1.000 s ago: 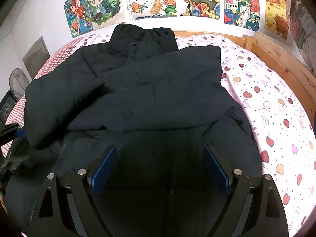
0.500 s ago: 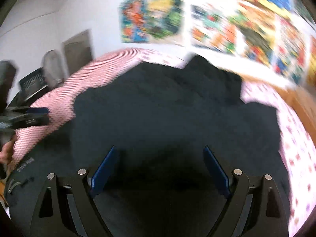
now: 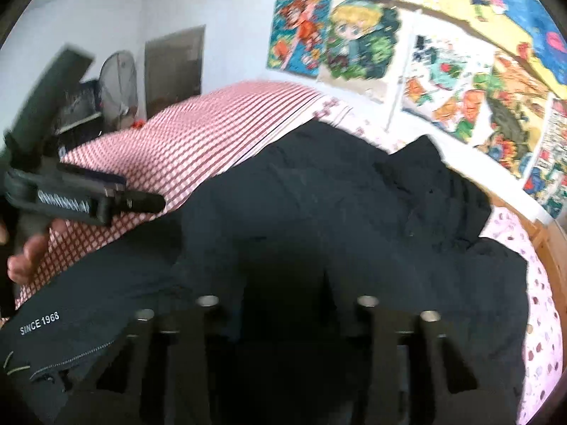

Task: Fold large clothes

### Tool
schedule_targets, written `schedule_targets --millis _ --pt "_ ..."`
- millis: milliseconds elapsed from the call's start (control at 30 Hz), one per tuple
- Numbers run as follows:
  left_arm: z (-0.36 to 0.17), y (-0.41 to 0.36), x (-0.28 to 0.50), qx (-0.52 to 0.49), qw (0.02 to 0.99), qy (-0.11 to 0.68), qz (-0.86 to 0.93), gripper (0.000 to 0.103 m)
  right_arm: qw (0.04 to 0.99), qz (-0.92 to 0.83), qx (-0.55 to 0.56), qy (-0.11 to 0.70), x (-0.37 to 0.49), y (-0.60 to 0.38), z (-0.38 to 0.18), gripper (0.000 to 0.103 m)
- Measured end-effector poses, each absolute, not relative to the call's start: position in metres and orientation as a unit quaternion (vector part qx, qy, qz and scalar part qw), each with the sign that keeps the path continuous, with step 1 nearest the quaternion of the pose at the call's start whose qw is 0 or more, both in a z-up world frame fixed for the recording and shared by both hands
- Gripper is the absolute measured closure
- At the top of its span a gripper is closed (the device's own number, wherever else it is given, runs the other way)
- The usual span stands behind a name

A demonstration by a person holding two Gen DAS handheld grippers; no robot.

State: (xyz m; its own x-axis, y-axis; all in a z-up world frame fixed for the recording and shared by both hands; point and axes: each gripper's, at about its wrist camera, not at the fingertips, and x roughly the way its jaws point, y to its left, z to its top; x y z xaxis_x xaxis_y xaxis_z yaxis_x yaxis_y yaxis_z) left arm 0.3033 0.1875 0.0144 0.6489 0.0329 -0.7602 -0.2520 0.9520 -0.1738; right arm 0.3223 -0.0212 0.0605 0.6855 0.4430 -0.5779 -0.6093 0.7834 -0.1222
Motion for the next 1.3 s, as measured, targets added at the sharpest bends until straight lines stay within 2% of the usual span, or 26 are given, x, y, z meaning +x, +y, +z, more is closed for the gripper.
schedule_targets --millis 67,333,600,633,700,767,867,967,1133,1300 --pt "0.015 0.179 0.308 -0.128 0.901 0.408 0.074 0.014 0.915 0.28 -0.142 0.252 0.321 -0.041 0.07 0.081" --pt "0.024 0.128 0.333 -0.091 0.915 0.389 0.066 0.014 0.952 0.202 -0.097 0.21 0.316 -0.14 0.095 0.084" --pt "0.015 0.085 0.348 -0.014 0.913 0.401 0.077 0.014 0.943 0.147 -0.091 0.285 0.343 -0.212 0.047 0.084" --pt "0.013 0.083 0.348 -0.011 0.911 0.405 0.078 0.014 0.938 0.144 -0.083 0.305 0.348 -0.22 0.037 0.083" --pt "0.006 0.081 0.352 -0.002 0.905 0.417 0.081 0.014 0.93 0.135 -0.073 0.334 0.354 -0.233 0.021 0.073" --pt "0.003 0.082 0.351 -0.003 0.902 0.422 0.085 0.014 0.925 0.123 -0.067 0.353 0.355 -0.247 0.008 0.057" --pt "0.004 0.086 0.347 -0.017 0.904 0.419 0.083 0.014 0.921 0.126 -0.04 0.368 0.349 -0.266 0.003 0.046" --pt "0.013 0.088 0.339 -0.029 0.915 0.395 0.077 0.014 0.926 0.117 -0.019 0.359 0.344 -0.283 0.005 0.042" --pt "0.037 0.073 0.326 -0.015 0.942 0.332 0.051 0.014 0.95 0.066 -0.017 0.305 0.341 -0.295 0.027 0.041" --pt "0.04 0.046 0.341 0.035 0.941 0.335 0.037 0.014 0.946 0.089 0.011 0.312 0.357 -0.29 0.032 0.041"
